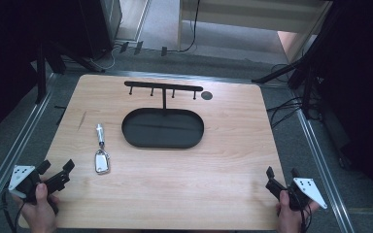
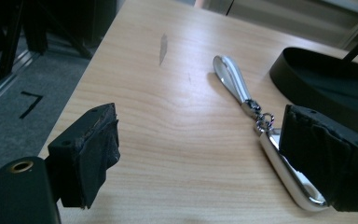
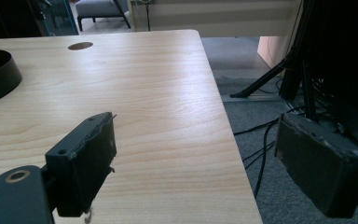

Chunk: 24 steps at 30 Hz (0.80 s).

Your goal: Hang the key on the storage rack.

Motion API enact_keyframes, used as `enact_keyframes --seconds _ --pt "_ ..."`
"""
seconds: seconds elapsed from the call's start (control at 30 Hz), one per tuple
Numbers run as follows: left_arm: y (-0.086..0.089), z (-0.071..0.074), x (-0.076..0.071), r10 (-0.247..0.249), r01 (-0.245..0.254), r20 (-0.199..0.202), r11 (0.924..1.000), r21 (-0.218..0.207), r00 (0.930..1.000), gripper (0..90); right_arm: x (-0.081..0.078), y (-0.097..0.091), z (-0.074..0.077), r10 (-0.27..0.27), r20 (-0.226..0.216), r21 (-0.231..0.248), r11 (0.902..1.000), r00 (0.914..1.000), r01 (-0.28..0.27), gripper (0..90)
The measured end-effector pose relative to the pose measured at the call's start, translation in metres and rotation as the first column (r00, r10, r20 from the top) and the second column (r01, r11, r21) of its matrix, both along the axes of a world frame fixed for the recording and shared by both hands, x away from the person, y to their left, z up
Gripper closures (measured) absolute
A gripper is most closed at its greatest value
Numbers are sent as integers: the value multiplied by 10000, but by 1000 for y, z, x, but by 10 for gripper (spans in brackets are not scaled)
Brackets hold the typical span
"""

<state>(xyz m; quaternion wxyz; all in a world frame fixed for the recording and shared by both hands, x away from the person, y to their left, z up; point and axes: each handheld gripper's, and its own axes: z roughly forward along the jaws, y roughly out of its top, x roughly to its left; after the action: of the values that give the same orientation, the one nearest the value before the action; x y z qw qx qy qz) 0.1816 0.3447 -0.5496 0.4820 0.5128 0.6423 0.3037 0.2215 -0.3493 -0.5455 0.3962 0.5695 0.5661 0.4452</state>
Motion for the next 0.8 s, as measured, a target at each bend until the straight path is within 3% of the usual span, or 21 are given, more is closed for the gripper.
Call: enact_keyframes --seconds 0.03,0.1,0.2,0.27,0.37,0.53,0.67,0.8 --pt "0 0 0 0 0 0 10000 0 10000 135 1 0 0 -30 -20 -54 10000 10000 30 127" --pt "5 1 2 -179 199 511 9991 -382 9985 141 2 0 0 -68 -48 -110 9999 10000 68 127" --pt "10 2 7 8 25 626 9986 -533 9980 142 3 1 0 -57 -134 -180 9998 9999 54 129" --pt "8 4 10 -8 25 495 9994 -350 9988 152 4 2 0 -1 -154 -298 9996 9999 -4 129" --pt "0 11 12 -681 683 302 9976 -54 9972 154 4 2 0 18 -158 -280 9996 9999 -22 129" --pt "-11 20 15 -711 712 -38 9962 494 9975 162 3 1 0 29 -152 -141 9999 9999 -31 129" --pt "-9 26 20 -705 711 -292 9973 190 9971 188 3 1 0 35 -111 -107 9999 9999 -36 129" --pt "-13 42 27 -801 829 -467 9947 614 9957 184 2 1 0 30 -125 -100 9999 9999 -32 129"
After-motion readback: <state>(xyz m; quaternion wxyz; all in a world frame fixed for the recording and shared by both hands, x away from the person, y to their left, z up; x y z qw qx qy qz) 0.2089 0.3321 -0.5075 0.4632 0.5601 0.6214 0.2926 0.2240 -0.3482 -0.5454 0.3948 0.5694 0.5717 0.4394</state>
